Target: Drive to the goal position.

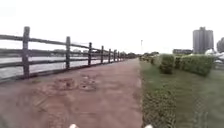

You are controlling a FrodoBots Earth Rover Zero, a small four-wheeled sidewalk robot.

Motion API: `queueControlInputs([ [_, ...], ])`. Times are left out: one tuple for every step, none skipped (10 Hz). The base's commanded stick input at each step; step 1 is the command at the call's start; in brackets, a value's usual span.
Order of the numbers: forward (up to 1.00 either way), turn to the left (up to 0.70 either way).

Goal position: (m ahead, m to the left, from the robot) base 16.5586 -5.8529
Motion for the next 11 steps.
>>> queueControlInputs([
  [0.97, 0.0],
  [0.97, 0.0],
  [0.97, 0.0],
  [0.97, 0.0],
  [0.97, 0.0],
  [0.97, 0.0],
  [0.97, 0.0],
  [0.97, -0.04],
  [0.97, -0.28],
  [0.97, -0.39],
  [0.97, -0.39],
])
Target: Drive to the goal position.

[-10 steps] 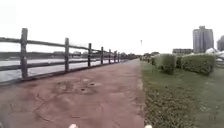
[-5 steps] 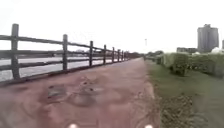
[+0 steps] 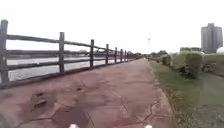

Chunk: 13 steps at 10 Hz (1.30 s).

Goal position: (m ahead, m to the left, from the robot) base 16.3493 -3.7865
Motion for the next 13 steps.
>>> queueControlInputs([
  [0.97, -0.39],
  [0.97, -0.39],
  [0.97, -0.39],
  [0.97, -0.39],
  [0.97, -0.39],
  [0.97, -0.39],
  [0.97, -0.39],
  [0.97, -0.19],
  [0.97, 0.0],
  [0.97, 0.0],
  [0.97, 0.0],
  [0.97, 0.0],
  [0.97, 0.0],
])
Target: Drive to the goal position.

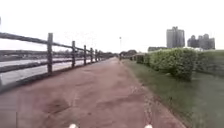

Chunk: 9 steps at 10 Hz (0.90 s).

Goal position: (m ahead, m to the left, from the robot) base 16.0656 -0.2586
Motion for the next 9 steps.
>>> queueControlInputs([
  [0.97, 0.0],
  [0.97, 0.0],
  [0.97, 0.0],
  [0.97, 0.0],
  [0.97, 0.0],
  [0.97, 0.0],
  [0.97, 0.0],
  [0.98, 0.0],
  [0.98, 0.0],
])
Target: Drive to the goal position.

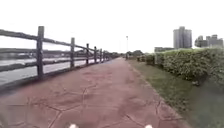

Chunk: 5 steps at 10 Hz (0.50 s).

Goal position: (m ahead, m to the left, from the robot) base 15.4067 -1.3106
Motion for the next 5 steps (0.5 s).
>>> queueControlInputs([
  [0.98, 0.0],
  [0.98, 0.0],
  [0.98, 0.0],
  [0.98, 0.0],
  [0.98, 0.0],
])
